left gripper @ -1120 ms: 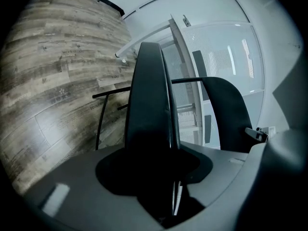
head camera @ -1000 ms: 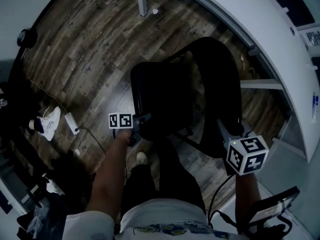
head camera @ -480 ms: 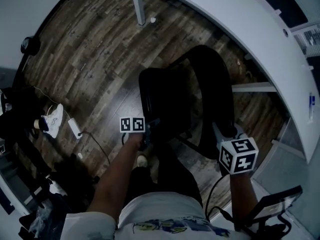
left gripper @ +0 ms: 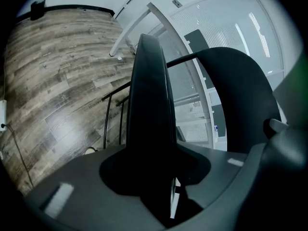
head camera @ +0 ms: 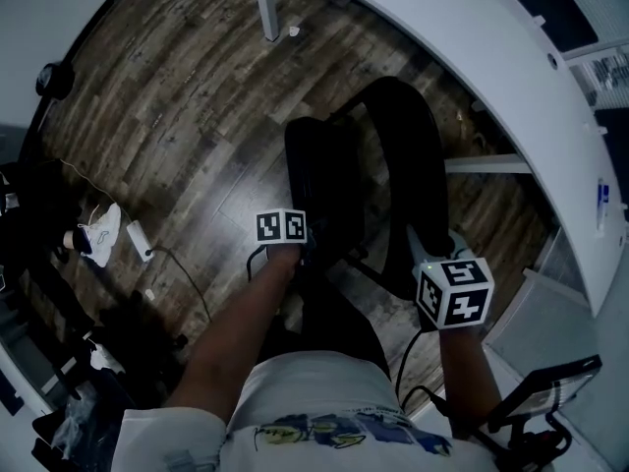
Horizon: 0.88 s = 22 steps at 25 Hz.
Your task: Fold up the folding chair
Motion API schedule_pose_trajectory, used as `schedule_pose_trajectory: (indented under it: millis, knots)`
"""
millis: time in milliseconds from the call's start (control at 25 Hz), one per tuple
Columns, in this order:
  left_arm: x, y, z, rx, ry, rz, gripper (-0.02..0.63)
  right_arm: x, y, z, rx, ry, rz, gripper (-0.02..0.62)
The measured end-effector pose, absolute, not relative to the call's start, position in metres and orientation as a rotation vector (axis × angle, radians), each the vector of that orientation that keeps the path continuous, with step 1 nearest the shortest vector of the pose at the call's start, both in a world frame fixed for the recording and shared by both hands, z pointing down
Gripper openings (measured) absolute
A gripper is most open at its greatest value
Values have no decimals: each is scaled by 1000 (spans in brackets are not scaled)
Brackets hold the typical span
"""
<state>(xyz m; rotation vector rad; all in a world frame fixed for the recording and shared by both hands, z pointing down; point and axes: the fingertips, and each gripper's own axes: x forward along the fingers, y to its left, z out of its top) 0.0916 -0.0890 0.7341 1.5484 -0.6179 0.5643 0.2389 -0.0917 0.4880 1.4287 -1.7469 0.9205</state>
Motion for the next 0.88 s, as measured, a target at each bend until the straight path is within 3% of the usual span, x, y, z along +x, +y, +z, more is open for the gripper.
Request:
schedule_pose_trajectory:
  millis: [880]
  knots:
    - [180,-84,688,1571,-563,548,130,259,-89,465,1487,-1734,906,60]
